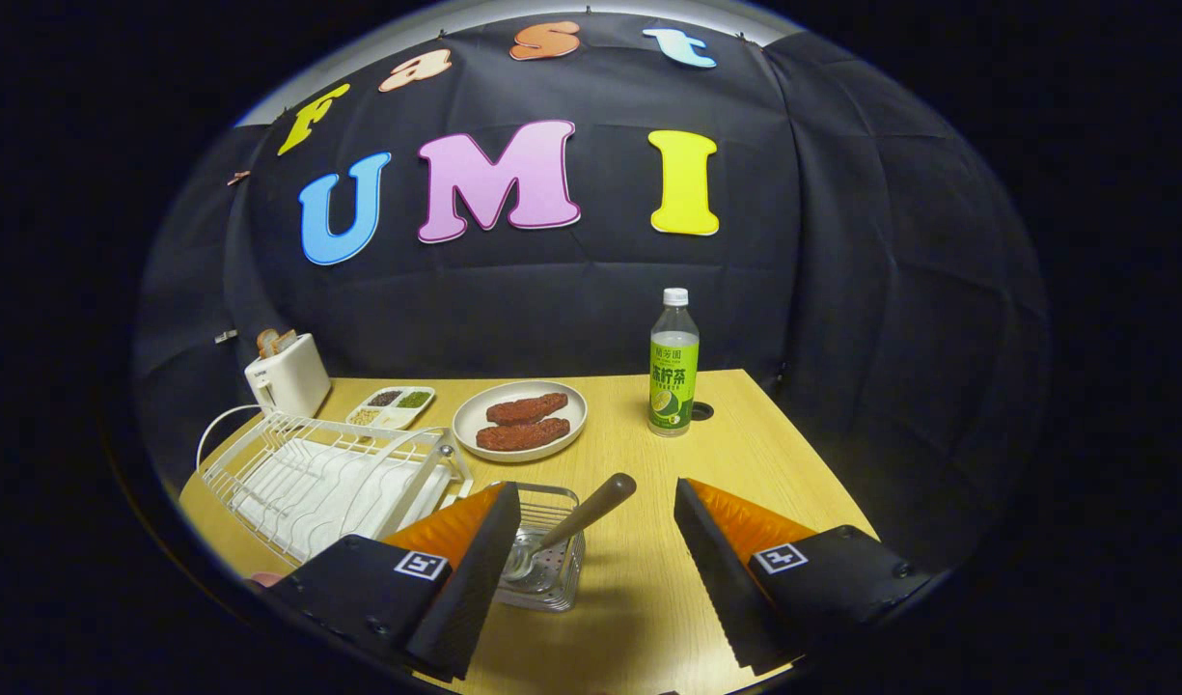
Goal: Take the plate from the dish rack, then take the spoon from the basket and place it into the plate.
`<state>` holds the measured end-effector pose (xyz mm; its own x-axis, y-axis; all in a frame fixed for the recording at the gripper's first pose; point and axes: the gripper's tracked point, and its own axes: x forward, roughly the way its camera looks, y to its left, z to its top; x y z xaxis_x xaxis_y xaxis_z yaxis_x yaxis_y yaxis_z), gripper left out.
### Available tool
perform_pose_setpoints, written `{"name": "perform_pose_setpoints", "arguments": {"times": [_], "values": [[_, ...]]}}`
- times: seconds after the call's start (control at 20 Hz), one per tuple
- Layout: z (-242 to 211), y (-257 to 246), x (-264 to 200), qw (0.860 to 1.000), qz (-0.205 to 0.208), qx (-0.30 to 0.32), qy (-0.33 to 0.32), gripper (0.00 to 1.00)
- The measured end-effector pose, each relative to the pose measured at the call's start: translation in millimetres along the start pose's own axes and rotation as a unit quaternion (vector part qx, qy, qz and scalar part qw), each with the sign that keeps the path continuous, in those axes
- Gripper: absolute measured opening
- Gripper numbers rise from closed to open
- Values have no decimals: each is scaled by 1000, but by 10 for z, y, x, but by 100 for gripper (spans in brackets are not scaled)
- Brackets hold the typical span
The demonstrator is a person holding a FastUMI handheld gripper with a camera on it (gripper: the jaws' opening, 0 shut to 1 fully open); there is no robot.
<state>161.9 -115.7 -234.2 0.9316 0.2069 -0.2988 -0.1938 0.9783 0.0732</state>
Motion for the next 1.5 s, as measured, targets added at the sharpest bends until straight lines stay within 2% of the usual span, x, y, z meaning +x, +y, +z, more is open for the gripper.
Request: {"name": "perform_pose_setpoints", "arguments": {"times": [0.2,0.3,0.35,0.5,0.75,0.9,0.95,1.2,1.5], "values": [[-36,56,218,1000,6,30,6,98],[-74,126,278,998,17,50,15,95],[-80,132,305,998,17,51,16,86],[-63,182,345,999,22,40,14,74],[-25,302,278,999,34,28,15,30],[40,427,205,998,61,24,11,30],[65,485,196,998,65,25,9,22],[195,580,173,998,69,4,5,12],[804,622,-107,997,72,-5,-28,12]]}}
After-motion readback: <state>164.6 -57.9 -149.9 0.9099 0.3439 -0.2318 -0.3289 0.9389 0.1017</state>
